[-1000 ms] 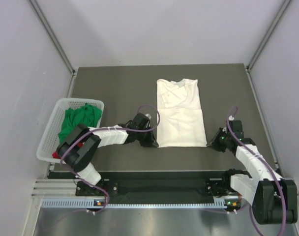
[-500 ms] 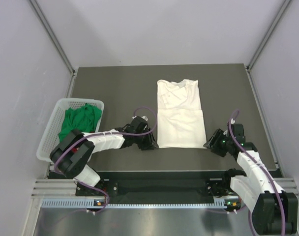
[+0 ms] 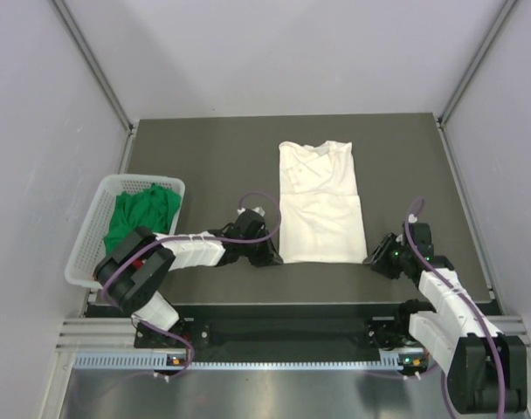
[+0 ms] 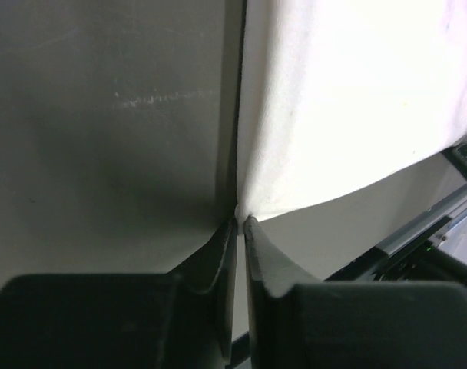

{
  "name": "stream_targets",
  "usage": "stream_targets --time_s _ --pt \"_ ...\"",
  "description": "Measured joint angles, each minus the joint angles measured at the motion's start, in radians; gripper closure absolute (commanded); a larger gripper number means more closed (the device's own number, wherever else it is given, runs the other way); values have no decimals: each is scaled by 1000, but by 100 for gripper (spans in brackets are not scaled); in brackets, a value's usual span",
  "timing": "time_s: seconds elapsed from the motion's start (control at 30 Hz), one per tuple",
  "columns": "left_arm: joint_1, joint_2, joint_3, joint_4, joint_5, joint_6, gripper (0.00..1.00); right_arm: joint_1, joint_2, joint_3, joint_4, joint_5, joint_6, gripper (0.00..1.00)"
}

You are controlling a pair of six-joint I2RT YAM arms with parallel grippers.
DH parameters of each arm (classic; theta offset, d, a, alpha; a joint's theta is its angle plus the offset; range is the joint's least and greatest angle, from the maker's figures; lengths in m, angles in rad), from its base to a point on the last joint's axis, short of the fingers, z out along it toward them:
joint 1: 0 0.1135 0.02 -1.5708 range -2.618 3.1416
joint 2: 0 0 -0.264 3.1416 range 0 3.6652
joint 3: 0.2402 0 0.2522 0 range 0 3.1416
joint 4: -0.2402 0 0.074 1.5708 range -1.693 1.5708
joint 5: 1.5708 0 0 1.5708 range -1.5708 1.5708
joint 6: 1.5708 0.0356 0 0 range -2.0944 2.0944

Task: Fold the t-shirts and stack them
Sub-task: Fold the tshirt

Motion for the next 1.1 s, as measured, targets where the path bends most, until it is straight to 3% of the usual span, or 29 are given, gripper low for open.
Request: stream_targets --time_s 0.07,0.1,0.2,0.5,0.53,0.57,0.6,0.63,0.77,0.83,1.1 --pt "-1 2 0 1 -6 -3 99 -1 0 -7 6 10 -3 80" --pt "-1 2 0 2 -6 -4 100 -1 0 -11 8 11 -1 88" --pt "-1 2 0 2 -7 -3 100 -2 -1 -13 6 29 -3 100" --pt "-2 -25 -4 -16 -22 -2 100 -2 -106 -12 -41 50 -4 100" --pt "-3 -35 -5 -21 -29 -2 100 -2 -128 -12 -52 51 -4 98" --pt "-3 -42 -5 -25 -33 1 100 -2 -148 -12 -60 50 -3 90" --pt "-3 -51 -4 -31 -37 6 100 -1 -166 -12 -68 49 0 73" --pt "-4 -52 -4 -35 -39 9 100 -1 -175 -12 -74 48 7 69" --pt "-6 -52 -4 -60 -50 14 100 6 -183 -12 -76 27 13 63" --pt "-6 -52 -7 -58 -52 14 100 11 -185 -12 -75 17 25 55" --pt "-6 -48 -15 -56 -58 14 100 41 -174 -29 -25 -4 64 54"
